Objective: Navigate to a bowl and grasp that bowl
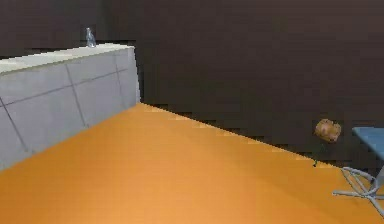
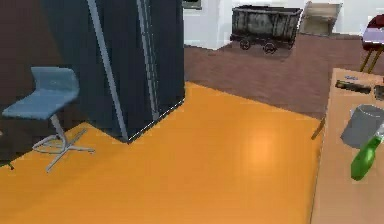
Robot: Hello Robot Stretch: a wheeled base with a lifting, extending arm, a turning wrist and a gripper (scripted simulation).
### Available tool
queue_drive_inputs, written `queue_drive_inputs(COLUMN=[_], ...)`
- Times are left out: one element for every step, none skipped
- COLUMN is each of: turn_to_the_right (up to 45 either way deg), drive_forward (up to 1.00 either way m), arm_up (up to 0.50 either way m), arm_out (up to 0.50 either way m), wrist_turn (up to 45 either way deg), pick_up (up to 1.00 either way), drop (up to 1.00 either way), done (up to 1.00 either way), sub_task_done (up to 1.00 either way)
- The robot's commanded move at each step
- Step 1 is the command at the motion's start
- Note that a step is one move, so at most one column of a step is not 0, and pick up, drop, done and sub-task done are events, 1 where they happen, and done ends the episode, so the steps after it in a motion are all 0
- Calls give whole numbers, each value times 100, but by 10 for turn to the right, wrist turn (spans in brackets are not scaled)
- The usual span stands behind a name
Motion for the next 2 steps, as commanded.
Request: queue_drive_inputs(turn_to_the_right=[450,300], drive_forward=[0,0], arm_up=[0,0], arm_out=[0,0], wrist_turn=[0,0], pick_up=[0,0], drop=[0,0], done=[0,0], sub_task_done=[0,0])
